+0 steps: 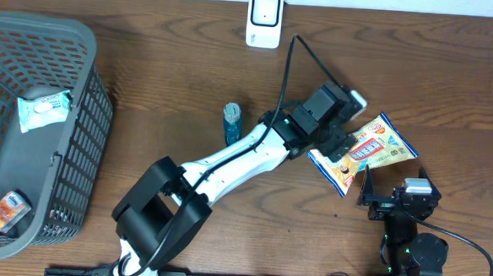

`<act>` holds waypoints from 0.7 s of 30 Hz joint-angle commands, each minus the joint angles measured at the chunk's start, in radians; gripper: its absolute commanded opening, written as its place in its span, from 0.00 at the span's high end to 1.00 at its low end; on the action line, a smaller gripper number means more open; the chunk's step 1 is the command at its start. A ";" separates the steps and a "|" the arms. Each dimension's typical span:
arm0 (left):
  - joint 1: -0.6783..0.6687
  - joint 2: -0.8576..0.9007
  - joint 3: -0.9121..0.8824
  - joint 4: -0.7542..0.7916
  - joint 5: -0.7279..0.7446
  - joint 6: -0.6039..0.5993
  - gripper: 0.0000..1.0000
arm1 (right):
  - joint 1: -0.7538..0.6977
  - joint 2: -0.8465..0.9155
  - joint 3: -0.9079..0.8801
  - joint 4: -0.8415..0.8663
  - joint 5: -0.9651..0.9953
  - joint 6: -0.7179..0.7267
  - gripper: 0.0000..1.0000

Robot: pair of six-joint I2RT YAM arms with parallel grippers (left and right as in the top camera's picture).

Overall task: Scan the item barcode
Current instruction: 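Carry the wet-wipes pack right and turn it over the table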

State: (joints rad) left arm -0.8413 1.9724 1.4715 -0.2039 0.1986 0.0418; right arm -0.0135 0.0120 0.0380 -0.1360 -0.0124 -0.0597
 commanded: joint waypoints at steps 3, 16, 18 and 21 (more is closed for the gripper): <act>-0.001 0.065 0.005 0.014 0.214 -0.119 0.02 | 0.007 -0.005 -0.005 0.002 -0.005 -0.009 0.01; -0.010 0.200 0.005 -0.037 0.314 -0.004 0.02 | 0.007 -0.005 -0.004 0.002 -0.005 -0.008 0.01; -0.017 0.224 0.005 -0.053 0.314 -0.004 0.05 | 0.007 -0.005 -0.004 0.002 -0.005 -0.009 0.01; -0.034 0.262 0.005 -0.069 0.314 -0.004 0.38 | 0.007 -0.005 -0.004 0.002 -0.005 -0.008 0.01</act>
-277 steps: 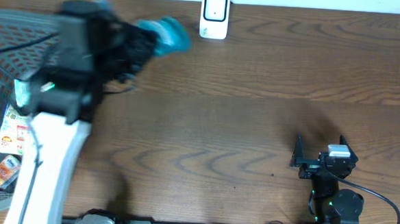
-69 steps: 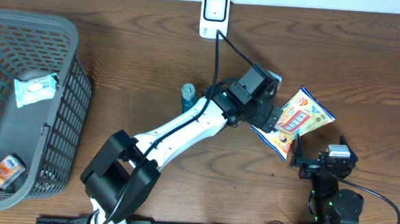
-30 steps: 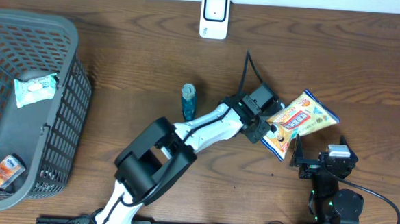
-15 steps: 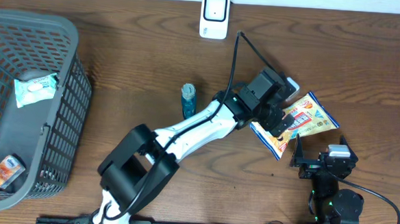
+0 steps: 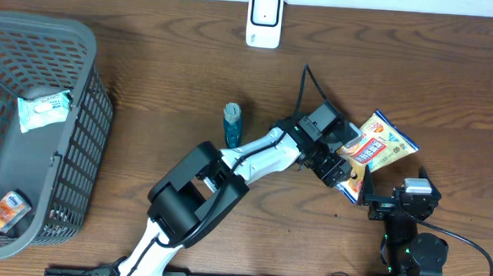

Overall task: Scan the item barcode
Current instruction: 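Carry the wet-wipes pack right and turn it over the table, then move the wet-wipes pack toward the scanner and release it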

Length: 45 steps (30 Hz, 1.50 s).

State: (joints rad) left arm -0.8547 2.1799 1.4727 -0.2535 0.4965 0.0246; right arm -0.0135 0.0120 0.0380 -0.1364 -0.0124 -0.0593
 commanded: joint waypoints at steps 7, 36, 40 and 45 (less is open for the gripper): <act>-0.031 0.081 0.003 -0.025 0.007 0.013 0.93 | 0.007 -0.005 -0.005 0.002 -0.005 -0.009 0.01; 0.209 -0.056 0.005 -0.288 -0.665 -0.241 0.93 | 0.007 -0.005 -0.005 0.002 -0.005 -0.009 0.01; 0.180 -0.082 0.005 -0.287 -0.666 -0.240 0.93 | 0.007 -0.005 -0.004 0.002 -0.005 -0.009 0.01; 0.147 -0.174 0.005 -0.272 -0.666 -0.231 0.43 | 0.007 -0.005 -0.004 0.002 -0.005 -0.009 0.01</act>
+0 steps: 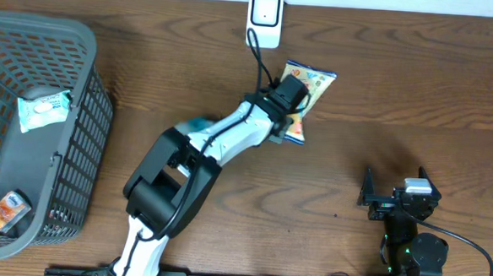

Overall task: Scan the item barcode
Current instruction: 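Move the wet-wipes pack toward the scanner and release it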

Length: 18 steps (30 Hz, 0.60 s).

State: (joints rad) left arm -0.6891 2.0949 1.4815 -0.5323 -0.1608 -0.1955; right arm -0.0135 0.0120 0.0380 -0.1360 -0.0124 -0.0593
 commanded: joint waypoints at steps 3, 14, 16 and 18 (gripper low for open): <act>-0.029 -0.179 -0.003 0.025 -0.009 0.011 0.18 | 0.007 -0.005 -0.004 0.002 -0.005 -0.009 0.01; 0.081 -0.534 -0.003 0.043 -0.013 0.034 0.02 | 0.007 -0.005 -0.005 0.002 -0.005 -0.009 0.01; 0.142 -0.595 -0.003 0.036 -0.013 0.034 0.02 | 0.007 -0.005 -0.005 0.002 -0.005 -0.009 0.01; 0.265 -0.688 -0.003 0.007 -0.013 0.033 0.02 | 0.007 -0.005 -0.004 0.002 -0.005 -0.009 0.01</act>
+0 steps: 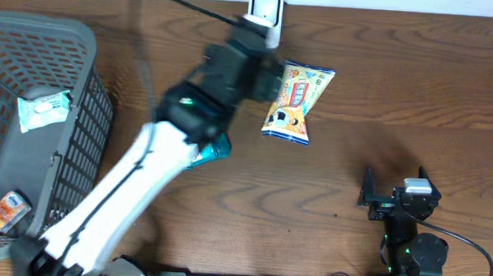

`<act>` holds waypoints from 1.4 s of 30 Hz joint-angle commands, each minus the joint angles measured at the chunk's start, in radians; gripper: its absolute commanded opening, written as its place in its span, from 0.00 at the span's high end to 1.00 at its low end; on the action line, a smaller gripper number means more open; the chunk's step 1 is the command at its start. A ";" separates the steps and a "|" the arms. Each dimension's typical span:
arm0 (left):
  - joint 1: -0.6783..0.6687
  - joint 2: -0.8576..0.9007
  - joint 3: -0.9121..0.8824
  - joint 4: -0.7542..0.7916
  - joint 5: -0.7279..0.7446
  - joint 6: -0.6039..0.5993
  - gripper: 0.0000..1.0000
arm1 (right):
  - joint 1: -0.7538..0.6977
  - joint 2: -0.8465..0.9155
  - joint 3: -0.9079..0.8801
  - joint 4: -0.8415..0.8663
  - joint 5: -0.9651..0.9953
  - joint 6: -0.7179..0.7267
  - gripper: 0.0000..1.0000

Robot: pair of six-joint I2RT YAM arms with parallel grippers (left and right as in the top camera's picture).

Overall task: Scan the item barcode
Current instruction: 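Move the wet-wipes pack toward the scanner and release it, then reach the left gripper into the basket and grasp the mint-green pouch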

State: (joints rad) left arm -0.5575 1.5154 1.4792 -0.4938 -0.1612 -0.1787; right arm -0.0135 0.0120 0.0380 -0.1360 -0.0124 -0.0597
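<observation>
In the overhead view the snack bag [297,103], yellow and orange with a red panel, faces up just right of and in front of the white scanner [266,1] at the table's back edge. My left gripper [271,78] is at the bag's upper left edge and looks shut on it. The left arm is blurred, raised close to the camera, and covers the scanner's lower part. No barcode shows on the bag's visible face. My right gripper [367,187] rests at the front right, away from everything; its jaws cannot be made out.
A blue bottle [215,150] pokes out from under the left arm near mid-table. A dark plastic basket [66,27] fills the left side and holds a white packet [42,110] and an orange item [6,211].
The left arm has risen toward the camera and is blurred. The bag stays beside the scanner, but its lower end has swung left. The bottle now shows further toward the front.
My left gripper was first over the snack bag at the right of the table, near the resting right arm, then low on it. Later it held the bag up beside the scanner at the back. Now the arm is higher, with the bag still there. The right arm never moved.
</observation>
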 commanded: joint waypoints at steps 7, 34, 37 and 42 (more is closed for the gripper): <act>0.556 -0.260 -0.001 -0.193 -0.013 -0.188 0.02 | 0.007 -0.005 -0.005 0.002 -0.005 -0.009 0.01; 1.085 0.455 -0.009 -0.079 0.128 -0.788 0.02 | 0.007 -0.005 -0.004 0.002 -0.005 -0.009 0.01; 1.085 0.488 -0.009 -0.064 0.128 -0.789 0.02 | 0.007 -0.005 -0.005 0.002 -0.005 -0.009 0.01; 1.085 0.560 -0.009 -0.035 0.128 -0.788 0.02 | 0.007 -0.005 -0.005 0.002 -0.005 -0.009 0.01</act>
State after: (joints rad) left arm 0.5270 2.0342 1.4776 -0.5377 -0.0284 -0.9581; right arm -0.0135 0.0120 0.0380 -0.1360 -0.0124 -0.0597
